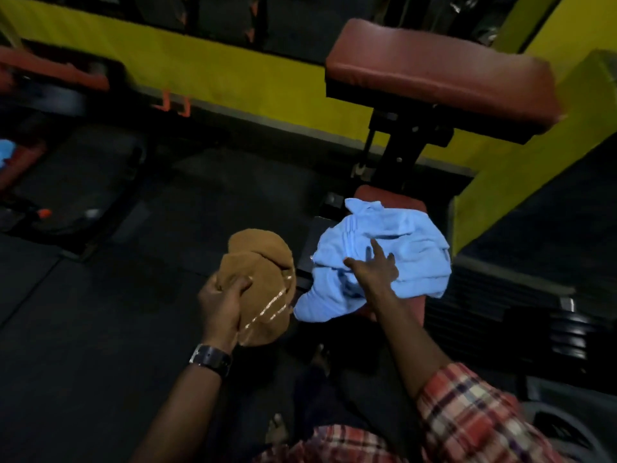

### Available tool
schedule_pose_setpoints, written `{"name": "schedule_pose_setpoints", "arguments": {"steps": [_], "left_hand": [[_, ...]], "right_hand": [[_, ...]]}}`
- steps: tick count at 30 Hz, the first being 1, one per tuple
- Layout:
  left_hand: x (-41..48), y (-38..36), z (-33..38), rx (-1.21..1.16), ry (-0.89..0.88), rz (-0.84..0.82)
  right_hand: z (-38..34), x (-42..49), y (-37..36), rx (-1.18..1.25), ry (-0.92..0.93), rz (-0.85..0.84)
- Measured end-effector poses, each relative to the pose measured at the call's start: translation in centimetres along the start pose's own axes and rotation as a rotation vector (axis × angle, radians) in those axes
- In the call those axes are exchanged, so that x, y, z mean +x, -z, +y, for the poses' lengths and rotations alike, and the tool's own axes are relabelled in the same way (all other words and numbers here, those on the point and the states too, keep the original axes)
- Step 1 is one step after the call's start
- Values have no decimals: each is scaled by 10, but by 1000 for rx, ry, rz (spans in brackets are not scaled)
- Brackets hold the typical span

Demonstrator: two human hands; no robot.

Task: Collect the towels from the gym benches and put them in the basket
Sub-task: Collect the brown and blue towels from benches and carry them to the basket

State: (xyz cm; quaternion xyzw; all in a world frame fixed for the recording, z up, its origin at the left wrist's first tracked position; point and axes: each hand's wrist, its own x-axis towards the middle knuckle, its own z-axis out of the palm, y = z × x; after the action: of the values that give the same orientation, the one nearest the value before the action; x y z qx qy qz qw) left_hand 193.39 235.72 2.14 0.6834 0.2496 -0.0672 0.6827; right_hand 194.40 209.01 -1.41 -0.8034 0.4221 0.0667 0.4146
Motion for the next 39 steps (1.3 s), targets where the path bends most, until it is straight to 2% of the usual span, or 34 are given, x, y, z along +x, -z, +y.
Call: {"name": "schedule_pose_setpoints", "arguments": {"steps": [4,8,11,13,18,20,23,26,29,32,35,39], "left_hand": [[33,-26,21,130,8,-60],[59,-50,40,186,-13,-75],[75,-70,48,214,-10,-122],[83,-80,52,227,-23,-172],[102,-116,64,277,-102,-374],[106,-133,72,266,-70,-504],[101,-155,84,238,-21,-676],[86,-168,93,261,-81,-890],[62,-171,97,291,-199,-1073],[32,-172,93,282,-328,-1260],[-3,-176,87,296,-310,-1360],[-81,-179,65,342,-300,-1665]], "right_hand": [[-13,33,-20,1,-189,-96],[-19,42,-34,-110,-247,-116],[-17,53,-27,-66,-218,39],[-12,60,-13,8,-123,142],[-14,59,30,334,119,189],[-23,49,49,538,21,247],[-30,26,74,991,-213,250],[-39,-13,83,1286,-164,327],[-36,-60,83,1428,-87,422],[-17,-108,90,1572,-104,504],[17,-152,101,1640,-99,640],[77,-220,119,1761,-59,825]]}}
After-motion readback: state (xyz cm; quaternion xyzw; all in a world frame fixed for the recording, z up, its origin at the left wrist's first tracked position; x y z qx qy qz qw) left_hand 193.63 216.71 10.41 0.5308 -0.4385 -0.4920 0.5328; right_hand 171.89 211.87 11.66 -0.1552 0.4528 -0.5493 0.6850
